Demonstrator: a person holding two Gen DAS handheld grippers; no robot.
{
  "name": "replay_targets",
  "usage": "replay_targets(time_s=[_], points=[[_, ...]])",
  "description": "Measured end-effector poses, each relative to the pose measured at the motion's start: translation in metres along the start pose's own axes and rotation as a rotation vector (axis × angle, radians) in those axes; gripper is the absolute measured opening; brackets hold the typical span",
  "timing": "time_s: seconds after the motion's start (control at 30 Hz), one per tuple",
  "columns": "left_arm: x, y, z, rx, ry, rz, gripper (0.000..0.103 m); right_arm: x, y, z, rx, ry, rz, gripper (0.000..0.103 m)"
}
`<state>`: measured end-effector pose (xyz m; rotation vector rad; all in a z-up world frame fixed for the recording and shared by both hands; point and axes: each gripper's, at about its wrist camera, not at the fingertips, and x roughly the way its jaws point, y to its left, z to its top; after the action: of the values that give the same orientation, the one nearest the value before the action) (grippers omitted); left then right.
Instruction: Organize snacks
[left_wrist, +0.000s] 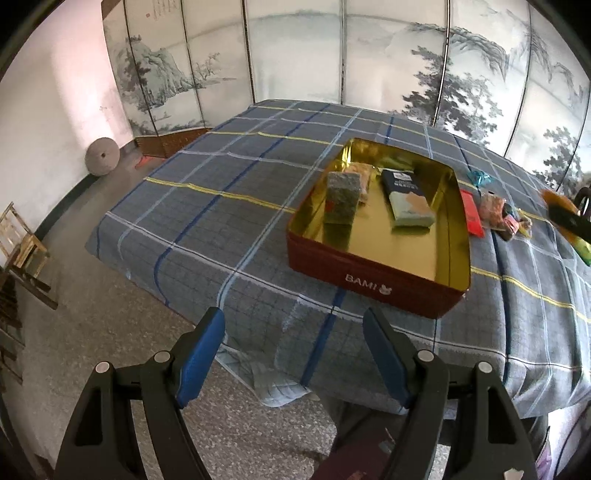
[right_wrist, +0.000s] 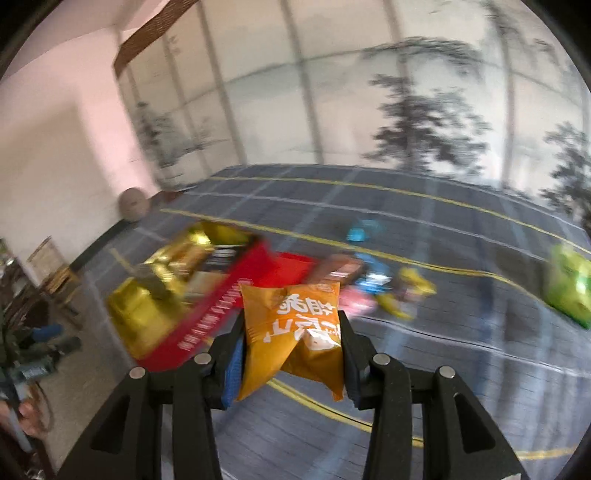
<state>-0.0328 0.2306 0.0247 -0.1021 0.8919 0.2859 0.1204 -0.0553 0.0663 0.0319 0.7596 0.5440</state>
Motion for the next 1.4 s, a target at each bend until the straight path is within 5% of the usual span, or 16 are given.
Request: replay_targets(time_s=[0.27, 0.6, 1.4], points=[[0.004, -0.001, -0.003, 0.029, 0.015, 0.015, 0.073, 0.078, 0.062, 0.034, -0.026, 0.11, 0.117, 0.044], [0.007, 0.004, -0.001, 0.066, 0.007, 0.022, 0.074, 0.142, 0.097, 0.042, -0.048, 0.209, 0.121, 0.044], [0.014, 0.008, 0.0, 0.102, 0.01, 0.044, 0.074, 0.188, 0.125, 0.047, -0.088, 0.295, 0.045, 0.044]])
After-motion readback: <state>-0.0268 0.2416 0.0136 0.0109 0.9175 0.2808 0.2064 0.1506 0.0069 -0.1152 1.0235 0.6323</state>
